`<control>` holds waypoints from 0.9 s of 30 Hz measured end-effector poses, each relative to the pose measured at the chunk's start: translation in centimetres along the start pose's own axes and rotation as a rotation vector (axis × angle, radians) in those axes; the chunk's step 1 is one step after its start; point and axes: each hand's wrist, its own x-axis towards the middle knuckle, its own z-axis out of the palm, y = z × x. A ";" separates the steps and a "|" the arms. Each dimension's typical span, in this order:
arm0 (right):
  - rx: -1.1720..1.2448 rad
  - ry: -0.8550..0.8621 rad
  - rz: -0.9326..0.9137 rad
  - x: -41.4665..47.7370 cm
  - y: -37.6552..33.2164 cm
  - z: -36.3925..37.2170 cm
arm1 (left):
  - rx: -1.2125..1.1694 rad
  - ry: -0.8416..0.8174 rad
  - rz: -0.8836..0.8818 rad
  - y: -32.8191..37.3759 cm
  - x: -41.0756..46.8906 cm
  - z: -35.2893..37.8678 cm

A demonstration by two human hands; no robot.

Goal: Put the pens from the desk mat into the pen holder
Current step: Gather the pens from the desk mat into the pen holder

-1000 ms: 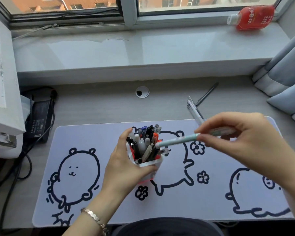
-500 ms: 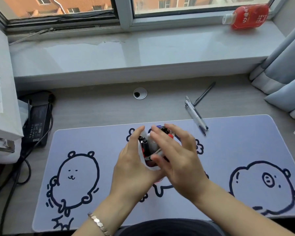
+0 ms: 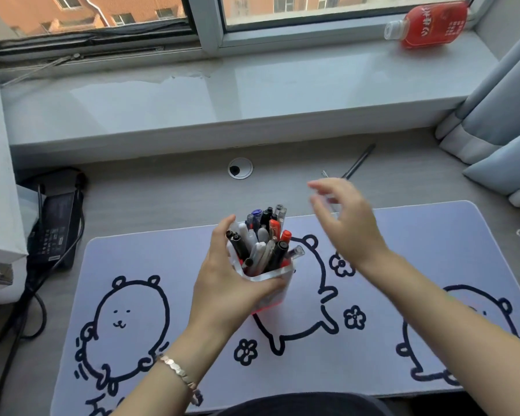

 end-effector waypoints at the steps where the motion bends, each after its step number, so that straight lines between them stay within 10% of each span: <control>1: -0.109 0.052 0.096 1.2 1.5 -0.2 | 0.004 0.005 0.001 0.0 -0.1 -0.2; 8: -0.703 -0.238 0.411 4.2 7.7 2.0 | -0.025 -0.001 -0.026 -0.5 -0.8 -0.5; 19: -0.714 -0.466 0.482 6.1 7.7 1.1 | -0.073 0.017 -0.023 -0.5 -1.3 -0.8; 23: -0.477 -0.314 0.298 6.2 5.0 -1.2 | -0.084 0.032 -0.037 -0.5 -1.6 -1.4; 27: 0.256 -0.090 0.167 3.4 -0.5 -4.2 | -0.056 0.021 -0.065 -0.8 -1.7 -1.7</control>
